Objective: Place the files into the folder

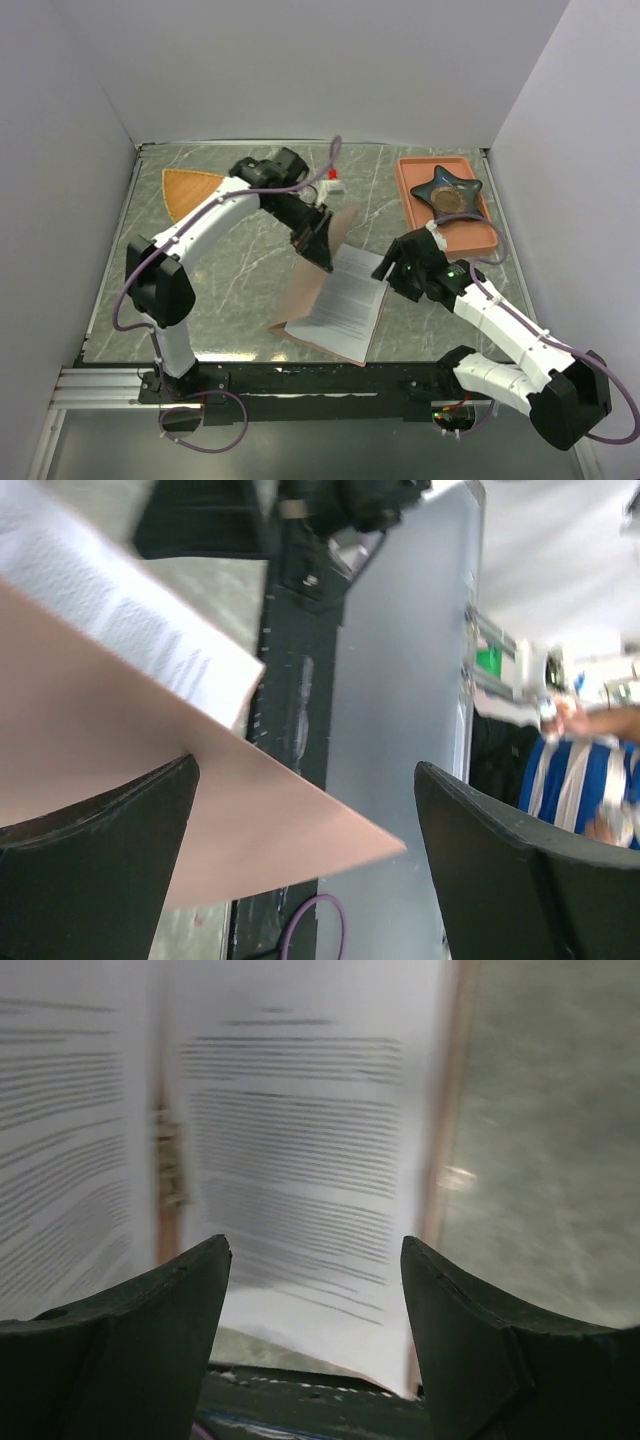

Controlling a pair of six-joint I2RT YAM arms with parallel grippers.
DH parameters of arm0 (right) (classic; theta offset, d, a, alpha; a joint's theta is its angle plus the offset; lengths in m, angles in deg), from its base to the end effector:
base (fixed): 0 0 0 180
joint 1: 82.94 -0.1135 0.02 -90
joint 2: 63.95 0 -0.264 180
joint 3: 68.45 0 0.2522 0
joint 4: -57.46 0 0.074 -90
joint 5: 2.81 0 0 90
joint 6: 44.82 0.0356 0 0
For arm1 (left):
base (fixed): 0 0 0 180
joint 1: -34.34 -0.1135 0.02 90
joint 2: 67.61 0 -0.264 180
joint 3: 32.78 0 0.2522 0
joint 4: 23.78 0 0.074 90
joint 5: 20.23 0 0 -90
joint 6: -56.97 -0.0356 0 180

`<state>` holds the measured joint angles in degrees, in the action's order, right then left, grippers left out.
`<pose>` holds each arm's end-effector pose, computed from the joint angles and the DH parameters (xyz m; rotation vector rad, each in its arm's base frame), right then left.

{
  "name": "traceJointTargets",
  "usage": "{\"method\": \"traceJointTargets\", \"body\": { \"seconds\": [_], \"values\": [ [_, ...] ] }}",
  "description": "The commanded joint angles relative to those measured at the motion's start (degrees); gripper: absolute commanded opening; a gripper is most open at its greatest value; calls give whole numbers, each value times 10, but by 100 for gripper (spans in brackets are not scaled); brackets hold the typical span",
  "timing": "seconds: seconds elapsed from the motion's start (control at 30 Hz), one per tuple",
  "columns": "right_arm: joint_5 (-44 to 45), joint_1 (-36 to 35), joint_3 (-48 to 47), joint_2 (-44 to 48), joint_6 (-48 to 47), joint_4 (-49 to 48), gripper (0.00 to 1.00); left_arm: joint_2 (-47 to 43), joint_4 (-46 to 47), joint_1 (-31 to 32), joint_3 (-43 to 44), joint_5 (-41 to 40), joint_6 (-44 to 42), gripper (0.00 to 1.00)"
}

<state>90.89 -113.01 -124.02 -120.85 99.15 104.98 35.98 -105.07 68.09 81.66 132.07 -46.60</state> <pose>0.1743 0.0982 0.2463 0.5489 2.4468 0.5699 0.2819 -0.2262 0.3323 1.2729 2.2399 -1.6022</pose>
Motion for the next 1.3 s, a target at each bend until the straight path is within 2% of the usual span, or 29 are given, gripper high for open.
{"method": "traceJointTargets", "body": {
  "seconds": [0.0, 0.1, 0.2, 0.23, 0.3, 0.43, 0.47, 0.53, 0.57, 0.6, 0.73, 0.8, 1.07, 1.27],
  "values": [
    [94, 4, -5, -18, 76, 164, 76, 20, 39, 68, 33, 27, 14, 96],
    [108, 11, 4, -32, 99, 188, 75, 28, 53, 91, 36, 17, 10, 96],
    [134, 12, 1, -16, 134, 214, 73, 41, 13, 88, 83, 10, -31, 96],
    [140, 11, 1, -5, 140, 214, 73, 45, -34, 79, 100, 4, -45, 96],
    [157, 11, -6, 21, 148, 226, 71, 35, -53, 58, 124, -10, -65, 96],
    [165, 12, -26, 25, 135, 235, 72, -8, -36, -40, 102, -34, -69, 96],
    [162, 11, -31, 13, 134, 233, 72, -18, -13, -57, 88, -50, -69, 96],
    [133, 11, -26, -1, 106, 193, 72, -49, 38, -81, 10, -124, -58, 96],
    [120, 11, -21, -23, 104, 184, 72, -58, 89, -93, -26, -153, -56, 96],
    [104, 11, -20, -37, 98, 171, 72, -74, 119, -95, -96, -218, -53, 96],
    [59, 11, -17, -122, 64, 114, 72, -99, 207, -100, -234, -296, -62, 96],
    [41, 12, -10, -158, 39, 44, 72, -108, 242, -104, -286, -315, -63, 96],
    [23, 26, -73, -312, -29, -6, 71, -122, 314, -106, -391, -377, -77, 97],
    [-5, 27, -119, -393, -52, -36, 70, -119, 325, -106, -423, -373, -78, 99]
  ]
}}
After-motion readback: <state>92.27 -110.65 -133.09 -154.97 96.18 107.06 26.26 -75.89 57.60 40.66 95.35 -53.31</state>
